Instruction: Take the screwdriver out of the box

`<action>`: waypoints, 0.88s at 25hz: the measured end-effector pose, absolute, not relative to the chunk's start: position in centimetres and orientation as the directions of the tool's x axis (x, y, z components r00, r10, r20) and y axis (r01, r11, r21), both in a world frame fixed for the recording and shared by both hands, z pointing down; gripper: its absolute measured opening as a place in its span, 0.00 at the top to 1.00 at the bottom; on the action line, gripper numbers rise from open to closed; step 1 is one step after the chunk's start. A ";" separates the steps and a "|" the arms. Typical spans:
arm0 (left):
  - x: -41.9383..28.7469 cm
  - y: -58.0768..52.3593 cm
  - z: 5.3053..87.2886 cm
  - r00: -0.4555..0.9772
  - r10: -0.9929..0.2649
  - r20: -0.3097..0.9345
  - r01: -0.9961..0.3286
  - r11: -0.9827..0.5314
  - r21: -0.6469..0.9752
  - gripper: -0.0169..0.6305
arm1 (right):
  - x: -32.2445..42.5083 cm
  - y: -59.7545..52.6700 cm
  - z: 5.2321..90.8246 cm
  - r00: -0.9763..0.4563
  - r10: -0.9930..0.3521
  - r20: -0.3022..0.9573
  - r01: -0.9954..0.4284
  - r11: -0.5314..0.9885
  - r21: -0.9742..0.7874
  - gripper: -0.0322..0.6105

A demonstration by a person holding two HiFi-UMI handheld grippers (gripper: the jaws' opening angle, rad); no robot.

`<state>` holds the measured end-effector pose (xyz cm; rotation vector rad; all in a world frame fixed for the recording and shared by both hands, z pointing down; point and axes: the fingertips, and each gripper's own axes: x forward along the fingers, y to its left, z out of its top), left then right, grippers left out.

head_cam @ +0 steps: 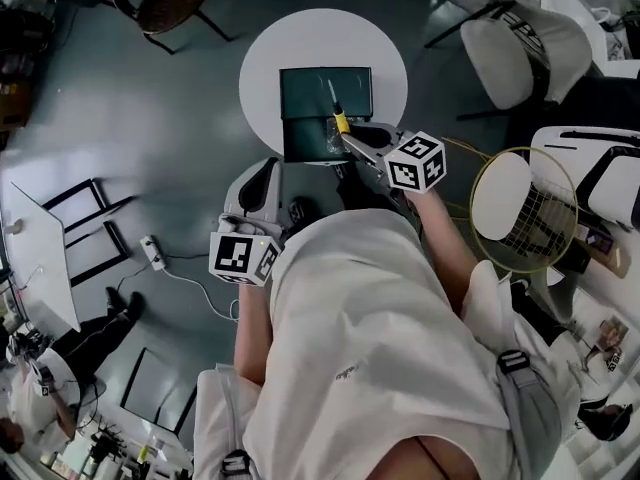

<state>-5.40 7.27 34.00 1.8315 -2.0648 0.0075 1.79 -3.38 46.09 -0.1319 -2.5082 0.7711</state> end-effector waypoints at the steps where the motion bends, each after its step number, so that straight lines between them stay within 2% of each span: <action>1: -5.5 7.7 33.9 -0.070 -0.958 0.277 -0.959 0.141 0.247 0.96 | 1.9 -2.9 45.4 -0.883 0.217 0.417 -0.067 0.820 -0.569 0.84; 12: -6.2 14.2 34.4 0.070 -0.962 0.264 -0.967 0.000 0.255 0.96 | 3.1 4.6 38.3 -0.955 0.036 0.294 -0.134 0.833 -0.536 0.84; 22: -2.4 16.6 33.5 0.274 -0.927 0.258 -0.954 -0.227 0.197 0.96 | 6.8 10.4 36.2 -0.957 -0.150 0.247 -0.261 0.815 -0.518 0.84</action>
